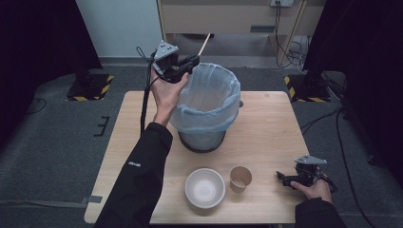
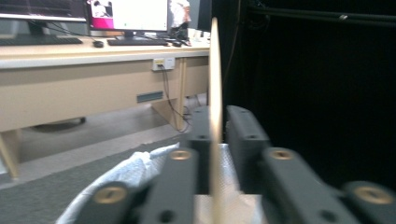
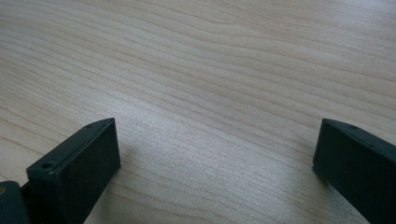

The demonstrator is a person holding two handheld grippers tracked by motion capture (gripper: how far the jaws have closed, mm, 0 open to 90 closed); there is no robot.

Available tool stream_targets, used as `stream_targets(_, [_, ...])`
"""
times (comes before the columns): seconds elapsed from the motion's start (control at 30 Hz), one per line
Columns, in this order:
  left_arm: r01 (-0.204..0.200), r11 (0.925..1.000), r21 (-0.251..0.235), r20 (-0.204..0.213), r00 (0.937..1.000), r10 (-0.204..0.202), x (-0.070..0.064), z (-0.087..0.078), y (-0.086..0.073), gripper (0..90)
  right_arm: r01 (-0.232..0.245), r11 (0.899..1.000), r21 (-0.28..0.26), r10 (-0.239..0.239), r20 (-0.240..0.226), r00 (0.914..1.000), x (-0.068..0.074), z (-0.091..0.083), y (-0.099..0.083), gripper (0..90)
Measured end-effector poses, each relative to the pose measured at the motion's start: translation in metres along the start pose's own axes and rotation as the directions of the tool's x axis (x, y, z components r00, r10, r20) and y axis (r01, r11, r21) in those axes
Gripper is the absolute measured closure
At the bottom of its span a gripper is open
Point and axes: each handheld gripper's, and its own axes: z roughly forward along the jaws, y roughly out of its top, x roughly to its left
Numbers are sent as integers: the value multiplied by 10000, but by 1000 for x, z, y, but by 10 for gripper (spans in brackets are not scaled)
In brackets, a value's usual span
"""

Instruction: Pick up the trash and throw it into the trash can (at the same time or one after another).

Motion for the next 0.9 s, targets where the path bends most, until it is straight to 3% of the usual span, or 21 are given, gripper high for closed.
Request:
stream_targets(0.07, [-261,9997,34,-57,9996,262,-1,-2,0,682,6,10000,18,-6,-13,10000,0,0,0,8])
stream_targets(0.23, [-174,9998,-84,220,9996,176,-5,-16,2,622,1,10000,0,-1,-3,10000,0,0,0,8])
stream_targets(0.3, [-330,9994,-77,192,9993,331,-7,-23,2,580,6,10000,-3,-6,3,10000,0,0,0,8])
stream_targets(0.37, [-316,9994,-134,272,9991,319,-9,-35,0,559,0,10000,2,0,1,10000,0,0,0,8])
stream_targets(0.43, [-616,9980,-106,316,9976,619,-11,-51,-5,502,-14,10000,-15,14,10,10000,0,0,0,8])
stream_targets(0.63, [-713,9975,0,442,9965,712,-13,-80,-19,413,-20,10000,12,20,5,10000,0,0,0,8])
stream_targets(0.73, [-631,9980,-14,549,9965,630,-17,-101,-38,381,-23,10000,16,23,8,10000,0,0,0,8])
stream_targets(0.9, [-586,9982,154,789,9952,572,-20,-120,-61,355,-25,10000,15,25,11,10000,0,0,0,8])
